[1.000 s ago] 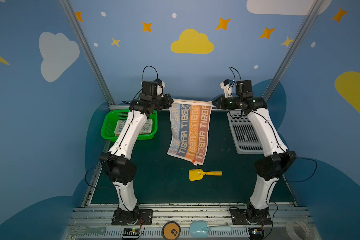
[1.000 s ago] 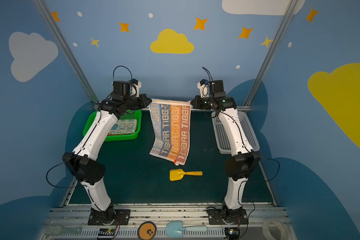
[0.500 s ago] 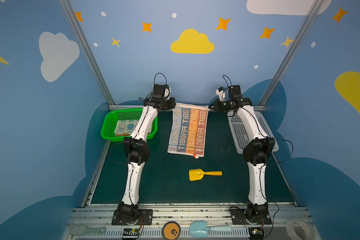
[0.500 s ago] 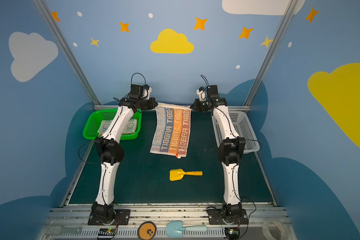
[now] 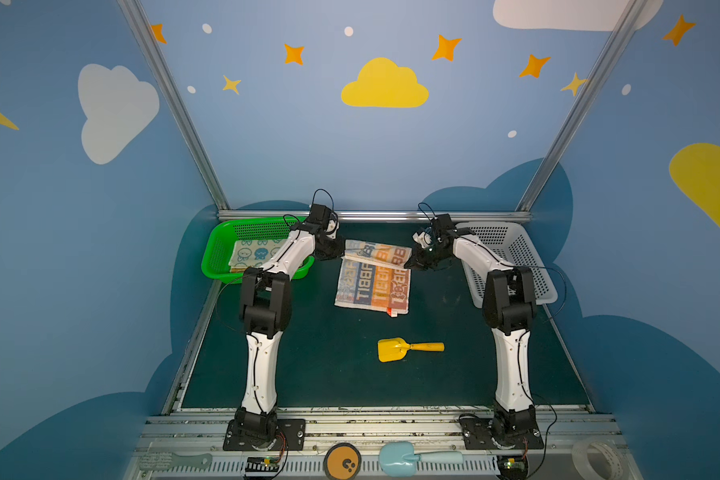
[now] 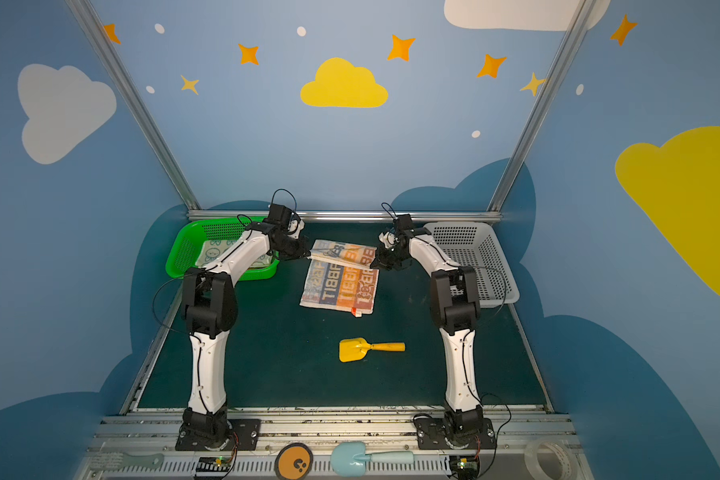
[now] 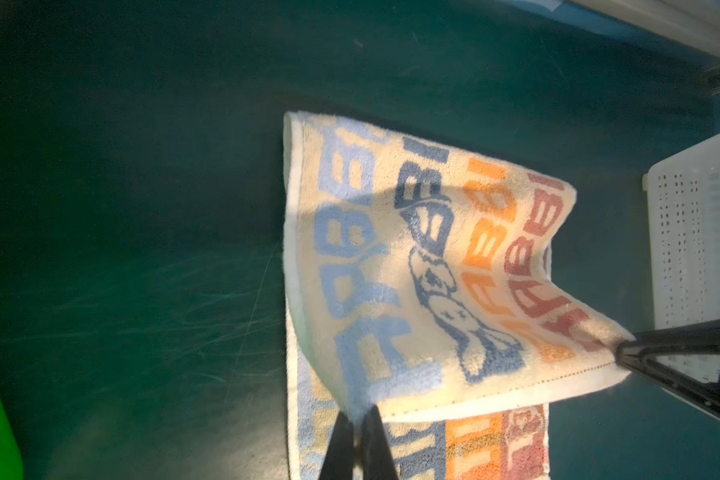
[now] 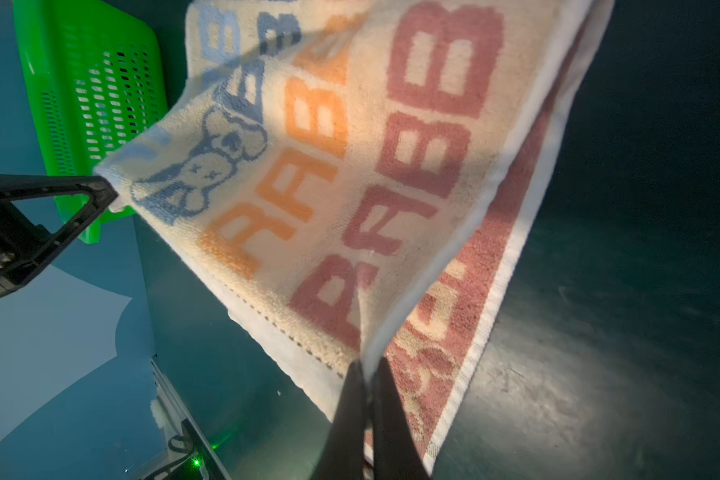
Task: Fold and stack the towels
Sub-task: 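Lower the hanging towel onto the table, folding it over itself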
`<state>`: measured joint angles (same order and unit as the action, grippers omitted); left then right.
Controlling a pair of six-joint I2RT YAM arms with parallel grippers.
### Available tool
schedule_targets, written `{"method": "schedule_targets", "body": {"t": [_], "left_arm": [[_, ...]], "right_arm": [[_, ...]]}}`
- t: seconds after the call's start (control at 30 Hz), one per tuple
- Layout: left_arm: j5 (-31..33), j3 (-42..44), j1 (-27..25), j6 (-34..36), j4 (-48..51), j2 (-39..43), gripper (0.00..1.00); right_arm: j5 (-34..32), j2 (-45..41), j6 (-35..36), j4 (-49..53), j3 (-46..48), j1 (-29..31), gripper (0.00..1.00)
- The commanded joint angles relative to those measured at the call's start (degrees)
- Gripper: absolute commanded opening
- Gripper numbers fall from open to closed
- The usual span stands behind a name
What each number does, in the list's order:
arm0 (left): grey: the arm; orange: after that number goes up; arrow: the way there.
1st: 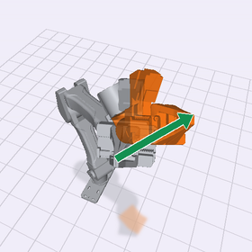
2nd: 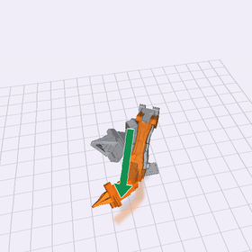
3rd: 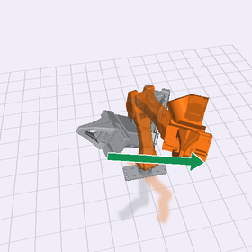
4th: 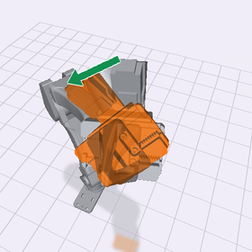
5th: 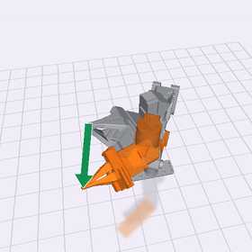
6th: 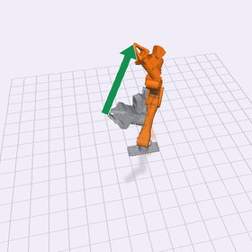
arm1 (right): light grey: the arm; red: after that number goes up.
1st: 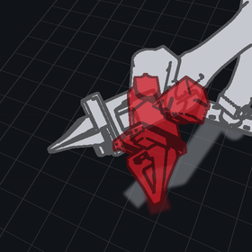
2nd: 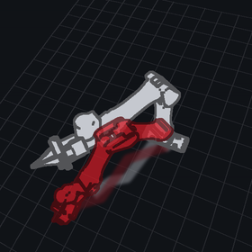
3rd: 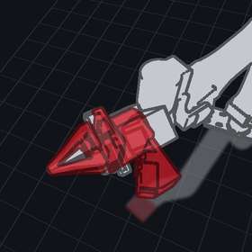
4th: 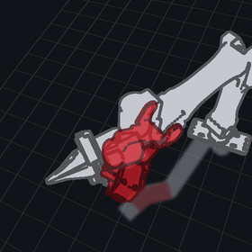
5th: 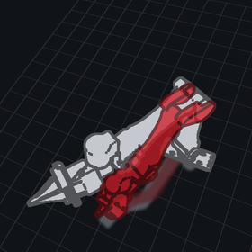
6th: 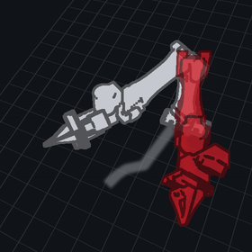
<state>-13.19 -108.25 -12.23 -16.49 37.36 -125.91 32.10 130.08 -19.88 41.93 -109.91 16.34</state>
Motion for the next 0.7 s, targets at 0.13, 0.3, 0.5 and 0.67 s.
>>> {"method": "schedule_targets", "body": {"t": [0.13,0.3,0.5,0.67], "left_arm": [[0.74,11.35,0.38,-2.17,-6.05,6.82,0.03],[2.88,15.77,0.37,-2.7,-5.65,10.35,0.03],[1.41,23.64,-1.24,-5.17,-8.39,15.87,0.03],[1.13,31.57,-3.29,-6.87,-11.41,17.49,0.03]], "right_arm": [[-3.33,-4.89,-0.99,7.16,0.83,1.09,0.0],[-5.08,-8.5,-0.25,8.44,4.99,2.47,0.0],[-7.31,-13.56,-0.77,6.12,14.12,3.78,0.0],[-8.02,-13.09,-1.63,4.24,20.5,4.31,0.0]]}}
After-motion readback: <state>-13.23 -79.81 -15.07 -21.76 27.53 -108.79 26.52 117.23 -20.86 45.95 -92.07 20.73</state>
